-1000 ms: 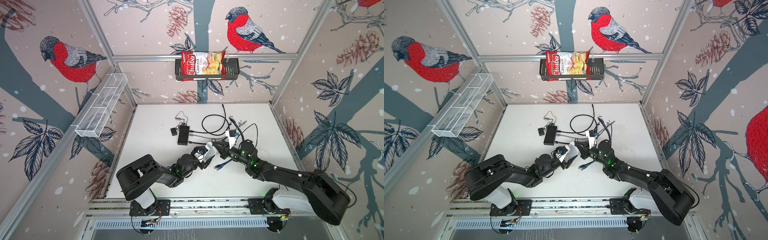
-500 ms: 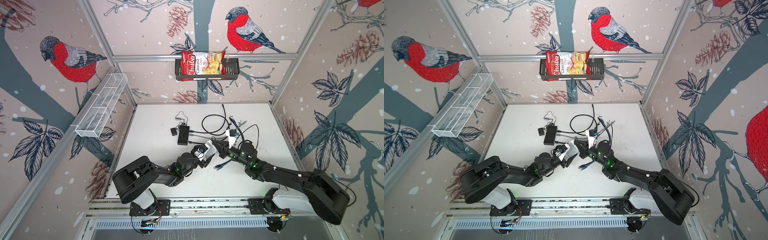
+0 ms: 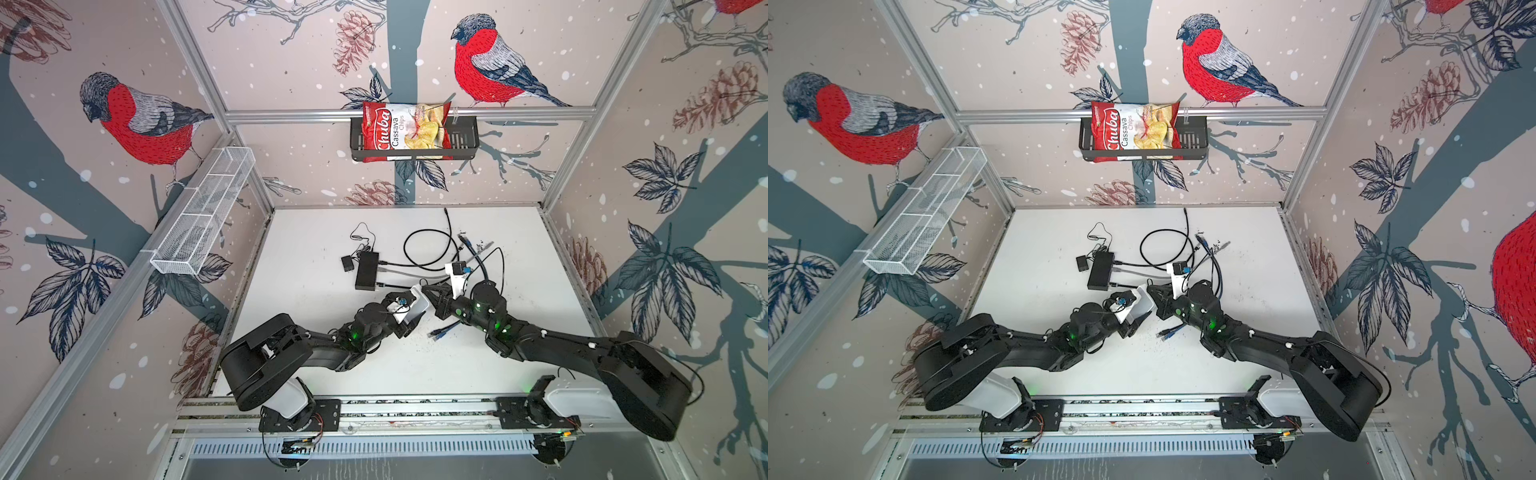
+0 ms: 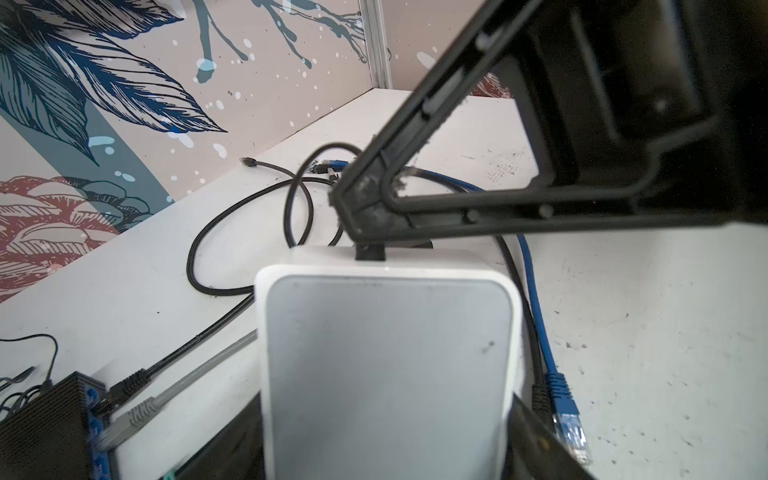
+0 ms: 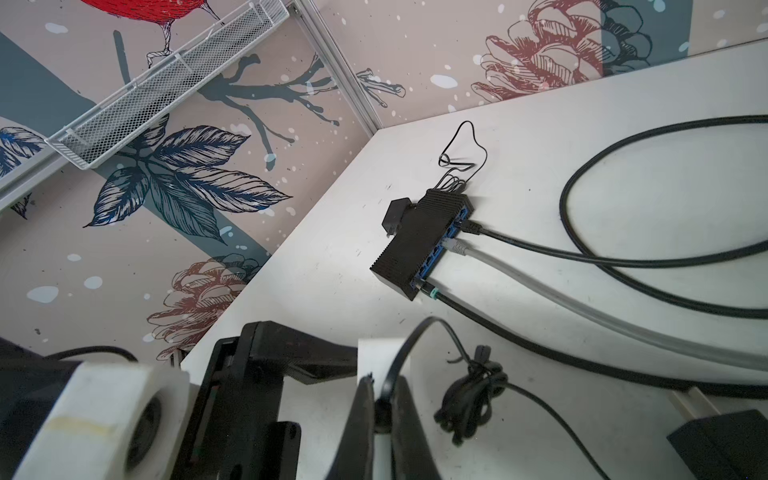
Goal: Insert the plug into the switch port
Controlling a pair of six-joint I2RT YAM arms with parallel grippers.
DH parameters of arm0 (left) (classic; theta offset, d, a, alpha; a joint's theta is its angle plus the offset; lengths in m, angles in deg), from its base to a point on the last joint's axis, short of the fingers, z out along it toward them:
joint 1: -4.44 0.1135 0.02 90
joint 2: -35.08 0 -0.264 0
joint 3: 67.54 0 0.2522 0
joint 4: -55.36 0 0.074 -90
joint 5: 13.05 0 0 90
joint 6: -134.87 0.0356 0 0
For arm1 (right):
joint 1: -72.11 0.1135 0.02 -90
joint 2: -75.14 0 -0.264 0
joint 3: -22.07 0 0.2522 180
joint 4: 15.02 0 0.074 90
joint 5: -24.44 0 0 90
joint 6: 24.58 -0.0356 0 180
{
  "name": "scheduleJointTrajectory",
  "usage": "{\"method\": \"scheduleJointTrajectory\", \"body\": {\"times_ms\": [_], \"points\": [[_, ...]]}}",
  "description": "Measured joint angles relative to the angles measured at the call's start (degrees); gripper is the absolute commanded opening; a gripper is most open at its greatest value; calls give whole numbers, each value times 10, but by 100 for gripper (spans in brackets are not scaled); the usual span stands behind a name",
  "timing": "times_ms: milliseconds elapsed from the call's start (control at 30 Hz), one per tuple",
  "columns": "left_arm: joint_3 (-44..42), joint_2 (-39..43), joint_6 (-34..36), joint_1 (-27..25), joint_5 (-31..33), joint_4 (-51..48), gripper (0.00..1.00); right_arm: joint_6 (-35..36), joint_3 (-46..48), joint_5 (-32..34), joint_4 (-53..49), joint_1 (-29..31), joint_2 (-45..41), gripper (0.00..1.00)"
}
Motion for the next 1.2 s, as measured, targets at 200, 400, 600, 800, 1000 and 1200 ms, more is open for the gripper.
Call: {"method": "scheduleJointTrajectory", "body": {"times_ms": [200, 400, 600, 800, 1000, 1200], "points": [[-7, 12, -7, 0, 20, 10, 26, 0, -44, -2, -58, -1, 1, 12], [-10, 47, -58, 0, 41, 25, 28, 4, -101, -43, -114, -24, 1, 23], [-10, 71, -133, -2, 42, -51, 31, 15, -121, -89, -198, -66, 4, 45], [-9, 92, -219, 0, 77, -167, 32, 45, -125, -80, -285, -114, -31, 56], [23, 105, -301, -1, 115, -336, 35, 80, -145, -34, -337, -160, -66, 57], [42, 106, -355, 0, 138, -459, 41, 96, -151, -3, -362, -195, -76, 57]]}}
